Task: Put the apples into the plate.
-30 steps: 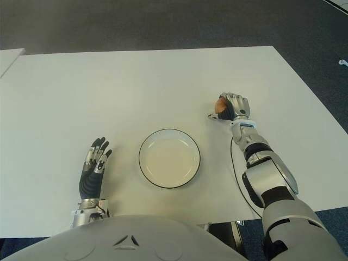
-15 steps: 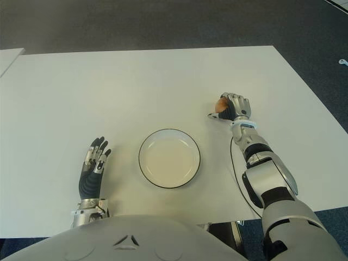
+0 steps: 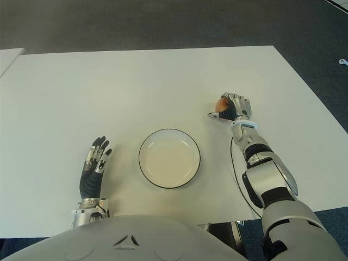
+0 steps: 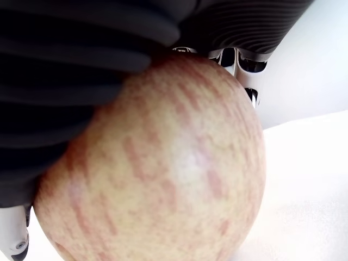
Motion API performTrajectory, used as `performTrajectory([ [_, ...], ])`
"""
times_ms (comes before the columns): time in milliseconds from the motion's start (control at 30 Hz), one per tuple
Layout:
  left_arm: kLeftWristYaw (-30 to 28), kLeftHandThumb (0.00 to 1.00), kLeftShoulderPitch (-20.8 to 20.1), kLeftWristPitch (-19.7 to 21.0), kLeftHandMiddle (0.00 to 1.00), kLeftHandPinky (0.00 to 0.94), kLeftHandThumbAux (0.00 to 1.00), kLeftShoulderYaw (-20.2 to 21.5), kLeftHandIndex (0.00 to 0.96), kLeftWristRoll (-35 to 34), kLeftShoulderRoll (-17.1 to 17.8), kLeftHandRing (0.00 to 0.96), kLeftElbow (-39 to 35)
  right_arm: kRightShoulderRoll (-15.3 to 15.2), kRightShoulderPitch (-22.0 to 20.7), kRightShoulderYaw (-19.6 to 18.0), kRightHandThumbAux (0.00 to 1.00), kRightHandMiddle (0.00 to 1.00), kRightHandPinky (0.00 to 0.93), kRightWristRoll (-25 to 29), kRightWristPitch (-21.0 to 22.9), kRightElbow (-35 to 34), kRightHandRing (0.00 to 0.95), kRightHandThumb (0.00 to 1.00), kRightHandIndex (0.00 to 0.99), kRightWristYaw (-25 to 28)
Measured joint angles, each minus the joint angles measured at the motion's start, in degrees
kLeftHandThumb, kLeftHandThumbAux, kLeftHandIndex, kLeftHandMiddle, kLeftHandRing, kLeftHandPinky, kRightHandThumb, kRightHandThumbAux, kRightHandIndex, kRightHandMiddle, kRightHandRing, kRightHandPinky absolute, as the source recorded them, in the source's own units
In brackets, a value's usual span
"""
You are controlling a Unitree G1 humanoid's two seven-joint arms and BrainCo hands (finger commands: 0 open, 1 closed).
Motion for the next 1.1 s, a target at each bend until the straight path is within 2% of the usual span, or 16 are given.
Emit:
performTrajectory([
  [433,-0.85,0.111,-0.24,0.08,0.028,0.007,0.489,0.08,0.066,-1.09,-0.6,0.0,-0.04,-1.89,-1.36,-1.25,0.717,0.621,0.52,0.47,-1.62,-1.61,0.571,0.702,0.436,3.22],
  [667,-0.83,0.109,-0.17,0.76,0.026,0.006,0.487,-0.11,0.066,0.12,-0.66,0.0,-0.55,-2.78,-1.43,-2.2,0.717,0.617,0.523,0.42,-3.22,-3.89,0.567,0.702,0.436,1.74],
  [867,-0.4,0.102,-0.15,1.11,0.025,0.01,0.502,-0.3,0.061,1.88,-0.7,0.0,-0.76,-4.27,-1.62,-2.36,0.717,0.634,0.577,-0.16,-5.0,-7.22,0.591,0.702,0.436,-0.43],
  [1100,0.93,0.097,0.19,2.2,0.026,0.017,0.505,-1.5,0.064,3.8,-0.72,0.0,-2.13,-5.01,-1.94,-2.27,0.716,0.651,0.593,-1.51,-5.97,-10.39,0.61,0.702,0.437,-2.9],
])
